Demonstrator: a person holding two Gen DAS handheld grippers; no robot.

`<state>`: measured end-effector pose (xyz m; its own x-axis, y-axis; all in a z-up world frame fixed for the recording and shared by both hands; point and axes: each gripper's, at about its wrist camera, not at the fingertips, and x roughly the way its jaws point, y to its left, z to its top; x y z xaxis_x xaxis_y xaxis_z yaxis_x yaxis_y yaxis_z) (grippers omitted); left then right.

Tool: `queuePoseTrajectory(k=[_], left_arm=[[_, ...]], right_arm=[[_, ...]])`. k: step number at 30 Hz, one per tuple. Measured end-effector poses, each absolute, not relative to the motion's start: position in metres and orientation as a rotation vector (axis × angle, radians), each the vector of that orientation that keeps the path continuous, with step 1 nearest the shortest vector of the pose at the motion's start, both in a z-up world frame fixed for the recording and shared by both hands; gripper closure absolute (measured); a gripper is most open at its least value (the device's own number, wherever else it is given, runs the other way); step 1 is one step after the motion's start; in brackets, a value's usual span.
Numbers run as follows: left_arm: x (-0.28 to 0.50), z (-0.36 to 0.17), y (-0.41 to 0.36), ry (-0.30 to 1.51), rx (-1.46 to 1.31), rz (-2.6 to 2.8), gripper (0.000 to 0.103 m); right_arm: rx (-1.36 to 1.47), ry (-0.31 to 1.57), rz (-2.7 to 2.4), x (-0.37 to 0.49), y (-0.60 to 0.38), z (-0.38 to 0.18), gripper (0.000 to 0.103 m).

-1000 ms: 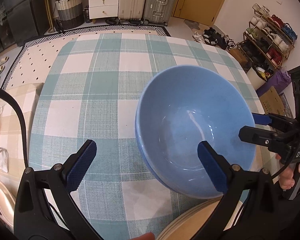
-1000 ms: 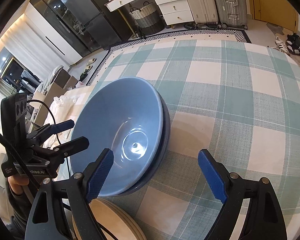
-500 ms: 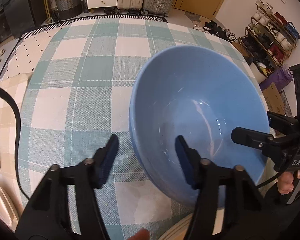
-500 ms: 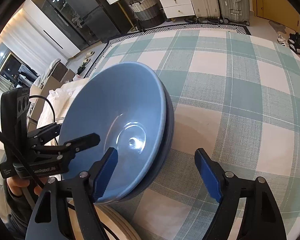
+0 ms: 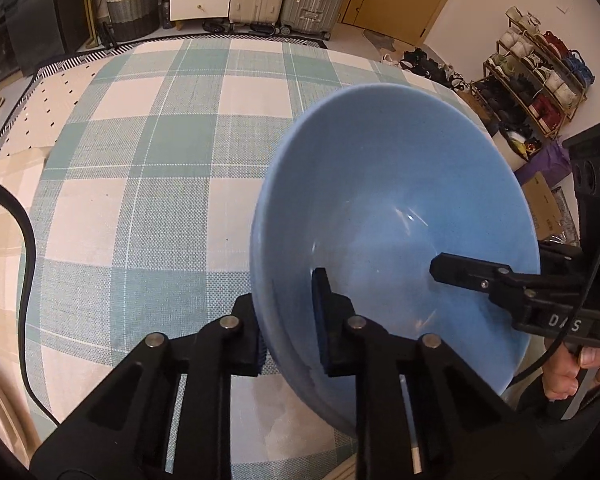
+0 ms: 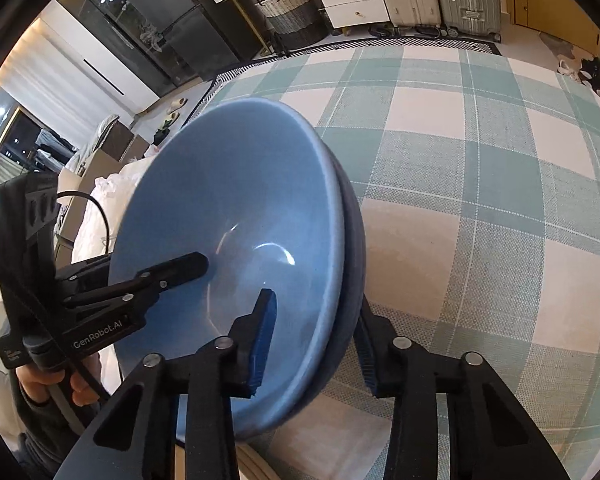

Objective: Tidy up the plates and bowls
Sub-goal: 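Close the left gripper on the nested bowls' rim while the right gripper closes too, then lift the nested blue bowls with both grippers, tilting them up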

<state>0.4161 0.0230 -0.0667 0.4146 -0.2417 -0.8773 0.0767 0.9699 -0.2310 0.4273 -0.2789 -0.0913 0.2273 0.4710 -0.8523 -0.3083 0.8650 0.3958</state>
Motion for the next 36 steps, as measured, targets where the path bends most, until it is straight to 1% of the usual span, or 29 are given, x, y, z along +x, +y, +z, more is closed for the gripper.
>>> queuePoseTrajectory(k=[3,7,20,23,36], left_arm=[[0.413,-0.066,0.020,1.114,-0.121,-0.182,0.092],[0.409,-0.063,0.015,1.092,-0.081,-0.165,0.092],[0.383,-0.045,0.013,1.061,-0.055,-0.169,0.092],[0.380,-0.041,0.013,1.053,-0.055,-0.166,0.094],[0.355,-0.006,0.014,1.001,-0.062,-0.172,0.094]], right_arm=[[0.169,1.216,0.530,0.427,-0.281,-0.092,0.077],[0.120,1.201,0.500,0.424,-0.276,-0.090,0.082],[0.103,1.191,0.497,0.415,-0.276,-0.078,0.082],[0.113,1.193,0.501,0.414,-0.278,-0.076,0.082],[0.116,1.131,0.526,0.392,-0.283,-0.043,0.082]])
